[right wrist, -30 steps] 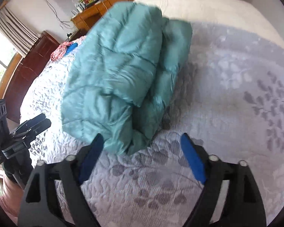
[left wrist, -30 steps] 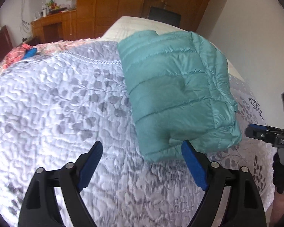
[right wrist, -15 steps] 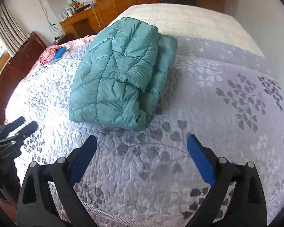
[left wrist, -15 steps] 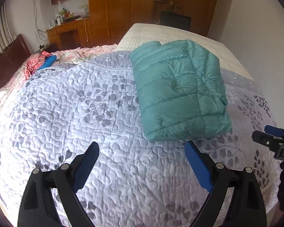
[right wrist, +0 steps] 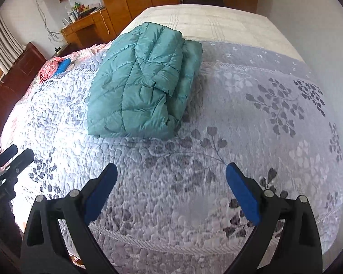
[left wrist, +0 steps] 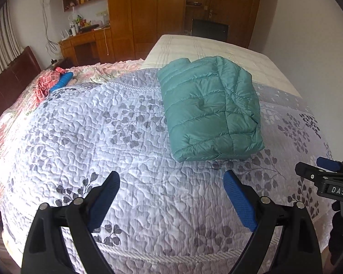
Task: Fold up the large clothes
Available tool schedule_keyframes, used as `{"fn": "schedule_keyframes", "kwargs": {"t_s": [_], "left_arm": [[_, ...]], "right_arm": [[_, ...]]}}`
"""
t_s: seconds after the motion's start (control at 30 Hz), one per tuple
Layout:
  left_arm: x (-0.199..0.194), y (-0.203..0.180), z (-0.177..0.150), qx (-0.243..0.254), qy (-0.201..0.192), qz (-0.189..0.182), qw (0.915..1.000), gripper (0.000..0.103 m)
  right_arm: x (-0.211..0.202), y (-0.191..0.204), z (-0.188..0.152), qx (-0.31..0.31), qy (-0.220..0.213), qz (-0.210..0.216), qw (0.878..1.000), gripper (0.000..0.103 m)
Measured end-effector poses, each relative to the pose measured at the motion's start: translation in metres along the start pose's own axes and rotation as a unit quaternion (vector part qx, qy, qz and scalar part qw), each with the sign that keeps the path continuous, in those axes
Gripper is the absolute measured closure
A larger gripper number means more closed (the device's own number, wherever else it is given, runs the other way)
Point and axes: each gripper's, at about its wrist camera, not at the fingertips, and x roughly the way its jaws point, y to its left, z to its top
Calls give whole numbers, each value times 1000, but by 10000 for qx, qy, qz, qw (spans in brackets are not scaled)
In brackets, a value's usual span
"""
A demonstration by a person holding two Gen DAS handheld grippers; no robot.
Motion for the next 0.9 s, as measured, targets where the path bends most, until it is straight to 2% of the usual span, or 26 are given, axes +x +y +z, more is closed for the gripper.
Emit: {"fn": "schedule_keyframes", "kwargs": {"t_s": [0.43, 0.9], "left_arm": [[-15, -2, -11, -51, 37, 20, 10000, 11], [-22, 0, -15, -88, 27, 85, 9999, 11]], "right_arm": [[-19, 1, -10, 52, 19, -224, 9997, 8], [-26, 3, -16, 32, -24, -201, 9998, 8]]}}
